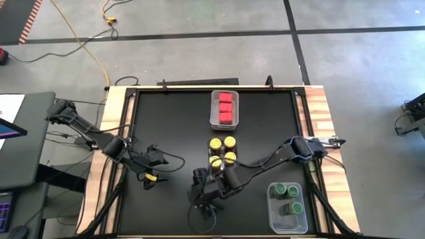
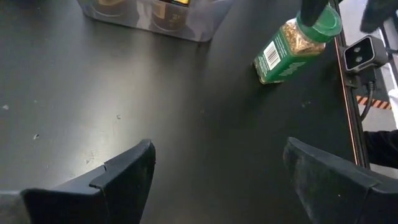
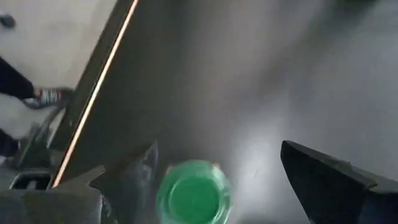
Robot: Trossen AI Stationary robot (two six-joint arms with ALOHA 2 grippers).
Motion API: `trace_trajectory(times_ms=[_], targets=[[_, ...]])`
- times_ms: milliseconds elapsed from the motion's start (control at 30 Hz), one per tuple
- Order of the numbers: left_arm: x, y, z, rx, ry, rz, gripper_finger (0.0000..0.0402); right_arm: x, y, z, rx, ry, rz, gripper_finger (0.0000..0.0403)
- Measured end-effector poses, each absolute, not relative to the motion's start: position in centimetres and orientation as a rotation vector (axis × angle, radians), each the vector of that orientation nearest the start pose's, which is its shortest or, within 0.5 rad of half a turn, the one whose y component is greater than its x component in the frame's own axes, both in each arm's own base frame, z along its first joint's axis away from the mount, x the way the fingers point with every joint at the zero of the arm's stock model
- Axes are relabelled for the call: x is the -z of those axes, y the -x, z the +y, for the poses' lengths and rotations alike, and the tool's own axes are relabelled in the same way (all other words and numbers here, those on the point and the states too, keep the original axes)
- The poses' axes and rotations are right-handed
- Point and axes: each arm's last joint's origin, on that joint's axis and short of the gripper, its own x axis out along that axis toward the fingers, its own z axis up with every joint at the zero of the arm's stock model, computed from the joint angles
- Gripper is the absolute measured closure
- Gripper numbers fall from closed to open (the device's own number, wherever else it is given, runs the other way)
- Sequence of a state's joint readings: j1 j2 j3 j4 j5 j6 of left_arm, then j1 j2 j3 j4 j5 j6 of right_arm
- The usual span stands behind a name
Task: Sort spices by type
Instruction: Put the green seasoning bottle into the transparent bin
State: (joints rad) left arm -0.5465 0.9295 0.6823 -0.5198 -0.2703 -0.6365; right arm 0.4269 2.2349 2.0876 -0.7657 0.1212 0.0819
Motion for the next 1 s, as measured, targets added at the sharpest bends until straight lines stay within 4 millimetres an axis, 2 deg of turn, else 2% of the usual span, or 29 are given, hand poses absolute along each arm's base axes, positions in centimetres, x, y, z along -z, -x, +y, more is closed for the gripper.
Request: trace_trajectory(times_ms=[133, 267, 500, 700, 1000], targets=[[-24.6, -16.0, -8.8, 0.027, 0.295, 0.759, 0.0061, -25.7, -44.7, 20.7, -0.251, 0.161, 0.913, 0.0033], [-24.6, -16.0, -8.8, 0.027, 0.295, 0.758, 0.0061, -24.5, -44.6, 20.9, -0.261, 0.173, 0.964, 0.0033], [-24.6, -16.0, -8.8, 0.026, 0.298, 0.757, 0.0061, -23.7, -44.7, 20.9, -0.259, 0.180, 0.999, 0.0033], [-24.6, -16.0, -8.8, 0.026, 0.298, 0.757, 0.0061, -21.6, -44.8, 21.2, -0.299, 0.173, 1.074, 0.0033], [-24.6, -16.0, -8.8, 0.025, 0.300, 0.757, 0.0061, -21.7, -44.9, 21.2, -0.298, 0.169, 1.065, 0.0033]])
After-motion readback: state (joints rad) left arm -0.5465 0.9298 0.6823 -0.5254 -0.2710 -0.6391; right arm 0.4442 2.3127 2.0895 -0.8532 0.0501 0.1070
